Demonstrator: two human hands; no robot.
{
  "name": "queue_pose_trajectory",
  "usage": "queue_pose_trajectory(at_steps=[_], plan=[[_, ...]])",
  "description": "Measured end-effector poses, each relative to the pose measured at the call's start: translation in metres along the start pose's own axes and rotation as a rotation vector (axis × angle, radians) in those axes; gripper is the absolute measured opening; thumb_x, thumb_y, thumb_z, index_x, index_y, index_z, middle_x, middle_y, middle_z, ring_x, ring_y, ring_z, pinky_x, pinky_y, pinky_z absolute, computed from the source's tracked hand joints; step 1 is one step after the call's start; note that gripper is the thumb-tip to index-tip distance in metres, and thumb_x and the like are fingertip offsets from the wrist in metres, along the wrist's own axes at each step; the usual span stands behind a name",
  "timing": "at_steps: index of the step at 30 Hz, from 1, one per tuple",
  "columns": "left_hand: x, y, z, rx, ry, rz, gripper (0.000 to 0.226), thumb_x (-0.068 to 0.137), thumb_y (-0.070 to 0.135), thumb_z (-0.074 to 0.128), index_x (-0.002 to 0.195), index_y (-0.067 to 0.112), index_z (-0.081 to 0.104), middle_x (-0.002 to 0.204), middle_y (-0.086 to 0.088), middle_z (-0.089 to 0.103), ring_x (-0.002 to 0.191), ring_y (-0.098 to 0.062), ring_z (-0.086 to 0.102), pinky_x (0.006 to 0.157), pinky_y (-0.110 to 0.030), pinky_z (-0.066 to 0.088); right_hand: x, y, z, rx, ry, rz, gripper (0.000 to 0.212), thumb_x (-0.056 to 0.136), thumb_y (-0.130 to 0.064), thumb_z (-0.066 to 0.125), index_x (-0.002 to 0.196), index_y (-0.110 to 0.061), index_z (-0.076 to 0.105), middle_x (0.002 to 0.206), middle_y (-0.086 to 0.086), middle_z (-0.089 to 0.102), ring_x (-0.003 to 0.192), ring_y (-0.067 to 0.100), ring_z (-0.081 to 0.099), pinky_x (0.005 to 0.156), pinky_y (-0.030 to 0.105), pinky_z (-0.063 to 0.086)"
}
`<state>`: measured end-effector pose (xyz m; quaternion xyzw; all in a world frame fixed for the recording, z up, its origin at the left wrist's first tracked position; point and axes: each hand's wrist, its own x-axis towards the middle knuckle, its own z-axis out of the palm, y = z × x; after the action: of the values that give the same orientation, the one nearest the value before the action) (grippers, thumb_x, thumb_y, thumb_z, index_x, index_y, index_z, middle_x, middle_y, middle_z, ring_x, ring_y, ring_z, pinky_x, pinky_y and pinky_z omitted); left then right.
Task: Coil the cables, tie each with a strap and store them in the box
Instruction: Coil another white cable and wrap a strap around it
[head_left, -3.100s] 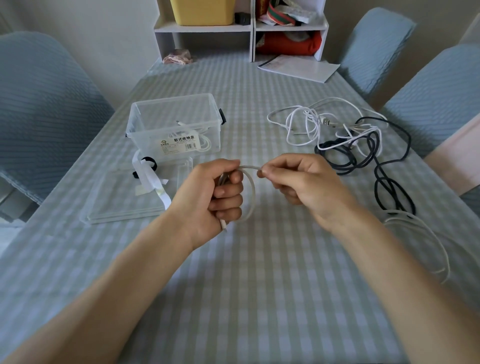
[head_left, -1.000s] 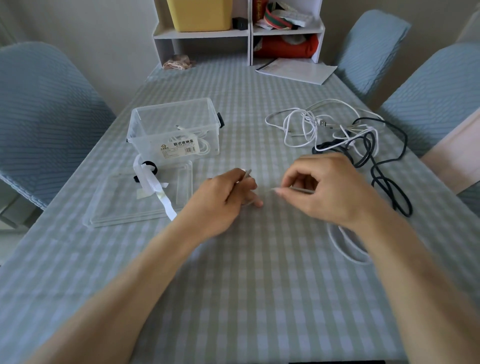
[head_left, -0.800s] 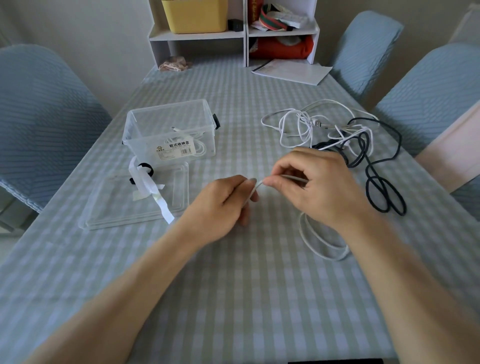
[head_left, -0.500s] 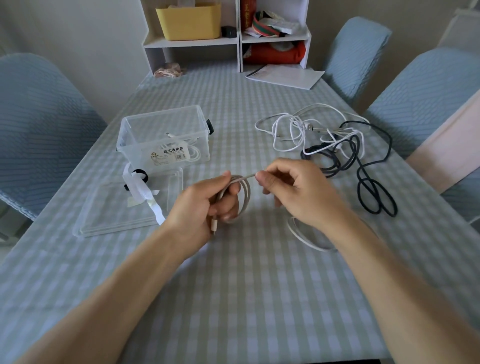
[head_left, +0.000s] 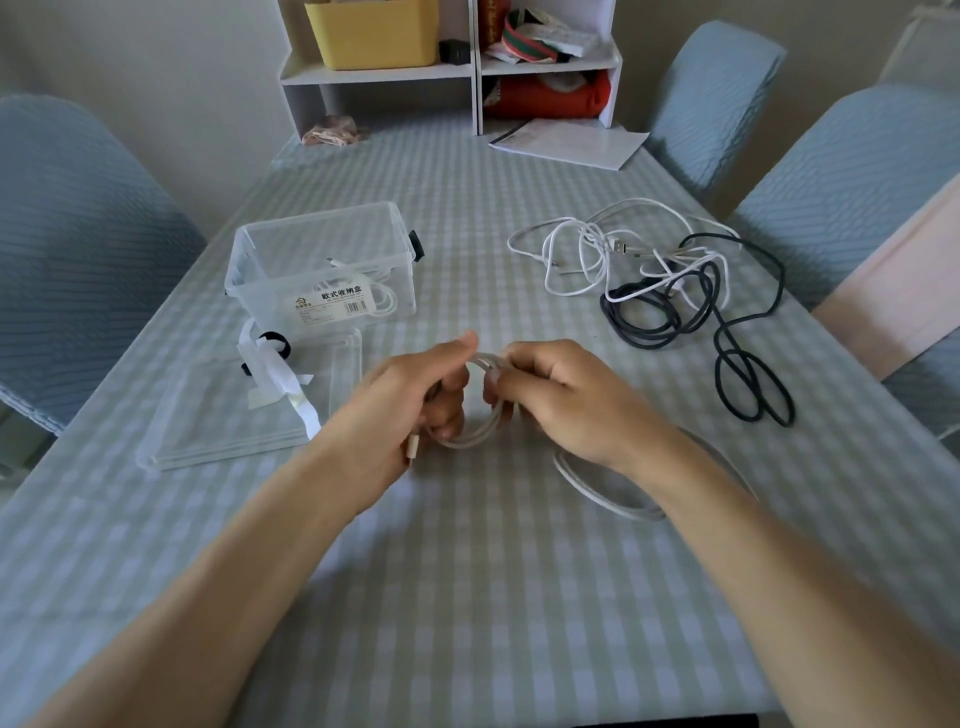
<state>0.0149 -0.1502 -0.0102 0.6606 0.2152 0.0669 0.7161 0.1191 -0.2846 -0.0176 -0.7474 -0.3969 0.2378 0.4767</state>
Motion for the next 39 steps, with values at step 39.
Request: queue_pose_trajectory(at_steps=[39], plan=[[0.002,0.001,0.012,-0.100,0.134,0.011,0.042,0.101,0.028,0.053,0.062,0.017,0.043,0.050,0.003,0.027,0.053,-0.016,0.031,0.067,-0.033,0.037,0.001,-0.005,0.006,0.148,0.011,0.055,0.030,0.105,-0.028,0.045,0.077,-0.019,0.056,0.060,-0.007,0.050,0.059,0.016,0.042,0.057,0.029,0.033]])
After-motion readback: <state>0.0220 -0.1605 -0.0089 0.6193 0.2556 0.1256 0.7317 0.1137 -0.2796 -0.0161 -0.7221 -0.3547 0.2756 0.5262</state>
